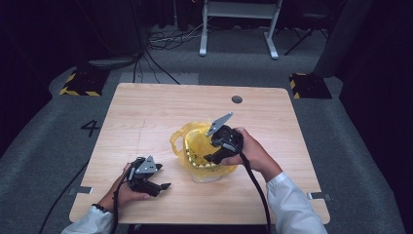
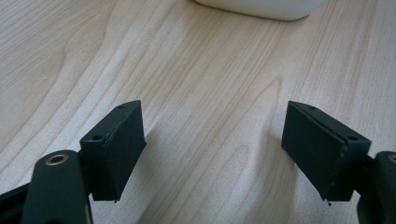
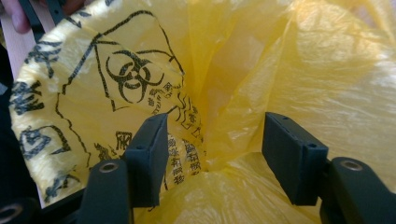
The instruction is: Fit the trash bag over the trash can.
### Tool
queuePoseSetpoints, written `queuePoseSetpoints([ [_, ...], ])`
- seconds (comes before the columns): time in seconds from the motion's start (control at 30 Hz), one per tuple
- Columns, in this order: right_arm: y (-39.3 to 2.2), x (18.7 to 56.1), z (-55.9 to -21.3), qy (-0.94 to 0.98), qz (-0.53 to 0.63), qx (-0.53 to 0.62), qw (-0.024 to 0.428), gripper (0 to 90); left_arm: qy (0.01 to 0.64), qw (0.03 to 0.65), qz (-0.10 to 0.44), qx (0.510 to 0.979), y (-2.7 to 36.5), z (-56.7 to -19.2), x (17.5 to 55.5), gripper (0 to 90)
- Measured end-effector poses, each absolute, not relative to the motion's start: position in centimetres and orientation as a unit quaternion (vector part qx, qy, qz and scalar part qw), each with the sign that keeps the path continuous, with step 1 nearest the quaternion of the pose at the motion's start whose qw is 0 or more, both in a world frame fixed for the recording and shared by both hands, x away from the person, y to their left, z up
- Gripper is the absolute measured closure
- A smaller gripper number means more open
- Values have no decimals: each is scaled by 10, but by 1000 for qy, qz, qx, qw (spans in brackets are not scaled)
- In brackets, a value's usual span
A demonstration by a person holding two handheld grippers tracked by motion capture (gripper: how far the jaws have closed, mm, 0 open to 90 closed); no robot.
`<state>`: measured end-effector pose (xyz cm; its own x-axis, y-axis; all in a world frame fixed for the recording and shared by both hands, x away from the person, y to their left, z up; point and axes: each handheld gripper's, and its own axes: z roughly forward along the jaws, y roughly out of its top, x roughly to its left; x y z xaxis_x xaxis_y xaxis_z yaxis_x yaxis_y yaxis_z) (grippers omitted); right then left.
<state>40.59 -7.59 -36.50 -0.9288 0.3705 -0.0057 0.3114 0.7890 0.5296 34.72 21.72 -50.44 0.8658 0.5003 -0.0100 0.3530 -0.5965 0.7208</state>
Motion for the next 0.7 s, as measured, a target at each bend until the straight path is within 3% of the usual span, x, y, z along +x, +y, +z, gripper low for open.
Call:
queuePoseSetpoints([
  [0.3,-74,411,-367,952,247,181,29,371,240,380,97,888,217,-504,347,213],
  [0.7,-73,410,-367,950,250,186,31,348,239,379,97,889,217,-504,348,212],
])
